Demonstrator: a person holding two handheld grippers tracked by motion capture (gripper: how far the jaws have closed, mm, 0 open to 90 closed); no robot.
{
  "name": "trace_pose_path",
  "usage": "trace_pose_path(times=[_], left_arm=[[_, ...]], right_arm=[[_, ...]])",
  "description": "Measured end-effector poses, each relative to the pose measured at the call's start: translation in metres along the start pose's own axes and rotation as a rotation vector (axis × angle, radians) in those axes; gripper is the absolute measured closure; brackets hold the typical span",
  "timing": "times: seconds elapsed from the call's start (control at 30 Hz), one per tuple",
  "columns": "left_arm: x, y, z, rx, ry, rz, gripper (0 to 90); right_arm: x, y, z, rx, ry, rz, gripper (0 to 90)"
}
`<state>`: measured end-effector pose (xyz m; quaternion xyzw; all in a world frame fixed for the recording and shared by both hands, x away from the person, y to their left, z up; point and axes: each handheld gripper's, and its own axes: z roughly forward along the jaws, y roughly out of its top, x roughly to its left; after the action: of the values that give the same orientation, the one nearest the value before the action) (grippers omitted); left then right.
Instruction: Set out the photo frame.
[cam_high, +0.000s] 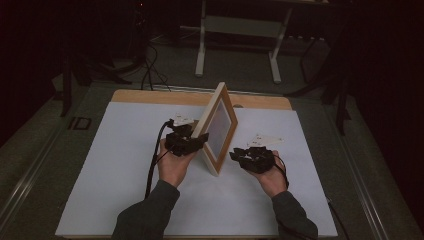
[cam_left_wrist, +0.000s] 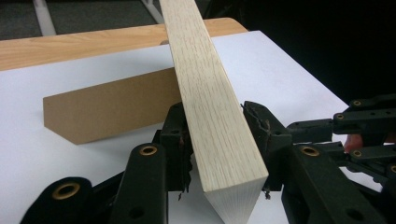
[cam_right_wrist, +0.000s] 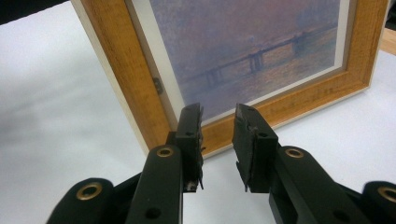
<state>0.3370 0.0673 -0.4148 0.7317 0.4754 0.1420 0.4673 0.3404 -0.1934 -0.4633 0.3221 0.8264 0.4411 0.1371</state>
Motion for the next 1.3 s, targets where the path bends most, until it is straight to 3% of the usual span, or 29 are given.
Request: trace_pose_path(times=[0.47,0.77,1.03,1.3], left_arm=[[0.009,0.0,-0.001,-0.013,0.005,-0.035,67.9],[0.011,-0.004,-0.003,-0.079,0.049,-0.06,68.9],[0.023,-0.003,-0.005,-0.083,-0.013,-0.106,71.1],[0.036,-0.001,-0.009,-0.065,-0.061,-0.108,71.9]], right_arm=[[-0.001,0.0,-0.001,-0.004,-0.003,0.002,71.9],[-0.001,0.0,-0.002,-0.003,-0.004,0.005,71.8],[-0.004,0.0,-0.003,-0.006,-0.009,0.009,71.9],[-0.004,0.002,-0.003,-0.008,-0.011,0.009,71.8]])
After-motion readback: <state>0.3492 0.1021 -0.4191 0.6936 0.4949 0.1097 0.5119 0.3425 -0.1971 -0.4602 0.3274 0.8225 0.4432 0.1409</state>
